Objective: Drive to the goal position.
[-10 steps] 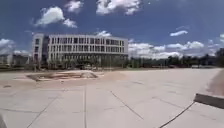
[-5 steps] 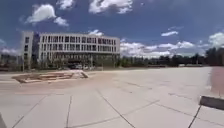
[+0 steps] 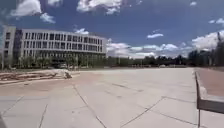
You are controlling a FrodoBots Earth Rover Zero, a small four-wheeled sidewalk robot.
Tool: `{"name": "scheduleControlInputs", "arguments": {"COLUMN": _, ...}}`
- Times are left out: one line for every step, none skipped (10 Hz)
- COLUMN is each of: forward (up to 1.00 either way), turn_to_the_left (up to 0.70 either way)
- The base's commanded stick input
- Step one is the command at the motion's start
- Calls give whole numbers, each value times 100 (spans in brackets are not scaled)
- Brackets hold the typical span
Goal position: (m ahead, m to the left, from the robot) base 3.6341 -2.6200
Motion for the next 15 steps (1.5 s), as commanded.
{"name": "scheduleControlInputs", "arguments": {"forward": 70, "turn_to_the_left": -35}}
{"name": "scheduleControlInputs", "arguments": {"forward": 70, "turn_to_the_left": -35}}
{"name": "scheduleControlInputs", "arguments": {"forward": 70, "turn_to_the_left": -35}}
{"name": "scheduleControlInputs", "arguments": {"forward": 70, "turn_to_the_left": -35}}
{"name": "scheduleControlInputs", "arguments": {"forward": 70, "turn_to_the_left": -35}}
{"name": "scheduleControlInputs", "arguments": {"forward": 70, "turn_to_the_left": -35}}
{"name": "scheduleControlInputs", "arguments": {"forward": 70, "turn_to_the_left": -35}}
{"name": "scheduleControlInputs", "arguments": {"forward": 70, "turn_to_the_left": -35}}
{"name": "scheduleControlInputs", "arguments": {"forward": 70, "turn_to_the_left": -35}}
{"name": "scheduleControlInputs", "arguments": {"forward": 70, "turn_to_the_left": -35}}
{"name": "scheduleControlInputs", "arguments": {"forward": 70, "turn_to_the_left": -35}}
{"name": "scheduleControlInputs", "arguments": {"forward": 70, "turn_to_the_left": -35}}
{"name": "scheduleControlInputs", "arguments": {"forward": 70, "turn_to_the_left": -35}}
{"name": "scheduleControlInputs", "arguments": {"forward": 70, "turn_to_the_left": -35}}
{"name": "scheduleControlInputs", "arguments": {"forward": 70, "turn_to_the_left": -35}}
